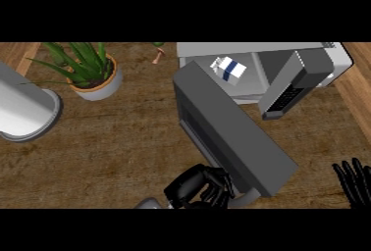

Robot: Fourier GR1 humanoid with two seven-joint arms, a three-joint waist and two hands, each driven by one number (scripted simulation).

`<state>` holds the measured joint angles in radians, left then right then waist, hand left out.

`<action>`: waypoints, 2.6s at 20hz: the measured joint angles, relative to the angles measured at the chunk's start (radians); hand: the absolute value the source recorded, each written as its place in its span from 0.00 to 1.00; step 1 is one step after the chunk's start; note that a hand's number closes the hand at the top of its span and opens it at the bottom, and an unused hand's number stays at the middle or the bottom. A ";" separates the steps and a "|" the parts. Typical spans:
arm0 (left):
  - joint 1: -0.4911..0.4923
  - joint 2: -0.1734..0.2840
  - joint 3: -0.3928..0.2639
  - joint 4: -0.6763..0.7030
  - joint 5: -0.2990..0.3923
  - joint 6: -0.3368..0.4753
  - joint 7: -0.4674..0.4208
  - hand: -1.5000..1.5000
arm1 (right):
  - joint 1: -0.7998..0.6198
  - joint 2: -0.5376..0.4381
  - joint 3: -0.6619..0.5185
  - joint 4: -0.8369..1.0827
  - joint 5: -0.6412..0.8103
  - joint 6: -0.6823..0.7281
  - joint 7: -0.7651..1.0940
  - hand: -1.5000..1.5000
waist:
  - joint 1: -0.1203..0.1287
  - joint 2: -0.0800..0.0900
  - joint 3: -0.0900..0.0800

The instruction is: Pick up the milk, place it into the microwave and close the microwave

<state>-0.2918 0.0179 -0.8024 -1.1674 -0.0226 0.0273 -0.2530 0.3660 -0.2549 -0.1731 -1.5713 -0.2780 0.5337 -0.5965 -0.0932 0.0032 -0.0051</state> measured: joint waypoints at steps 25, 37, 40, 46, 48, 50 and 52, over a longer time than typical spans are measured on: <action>-0.433 -0.014 -0.131 0.157 0.415 0.538 0.015 1.00 | 0.045 -0.081 0.098 -0.400 -0.205 0.037 0.266 0.00 | -0.120 0.035 -0.001; -0.606 -0.018 -0.044 0.313 0.610 0.535 -0.038 1.00 | 0.025 -0.110 0.089 -0.470 -0.272 -0.001 0.351 0.00 | -0.153 0.058 0.000; -0.634 -0.018 -0.023 0.349 0.652 0.527 -0.059 1.00 | 0.020 -0.118 0.084 -0.478 -0.288 -0.003 0.364 0.00 | -0.164 0.063 0.001; -0.632 -0.018 -0.015 0.357 0.725 0.515 -0.108 1.00 | 0.006 -0.131 0.070 -0.493 -0.320 -0.013 0.385 0.00 | -0.173 0.061 0.002; -0.629 -0.018 -0.009 0.355 0.751 0.515 -0.118 1.00 | 0.002 -0.135 0.070 -0.499 -0.332 -0.013 0.390 0.00 | -0.177 0.061 0.002; -0.628 -0.018 -0.005 0.352 0.774 0.516 -0.124 1.00 | -0.003 -0.137 0.072 -0.507 -0.341 -0.014 0.395 0.00 | -0.179 0.061 0.003; -0.625 -0.018 -0.002 0.351 0.793 0.522 -0.138 1.00 | -0.005 -0.141 0.067 -0.511 -0.352 -0.012 0.397 0.00 | -0.183 0.061 0.003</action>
<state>-0.9168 -0.0005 -0.8043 -0.8162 0.7701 0.5494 -0.3915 0.3606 -0.3961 -0.1058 -2.0827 -0.6301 0.5219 -0.1997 -0.2764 0.0647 -0.0020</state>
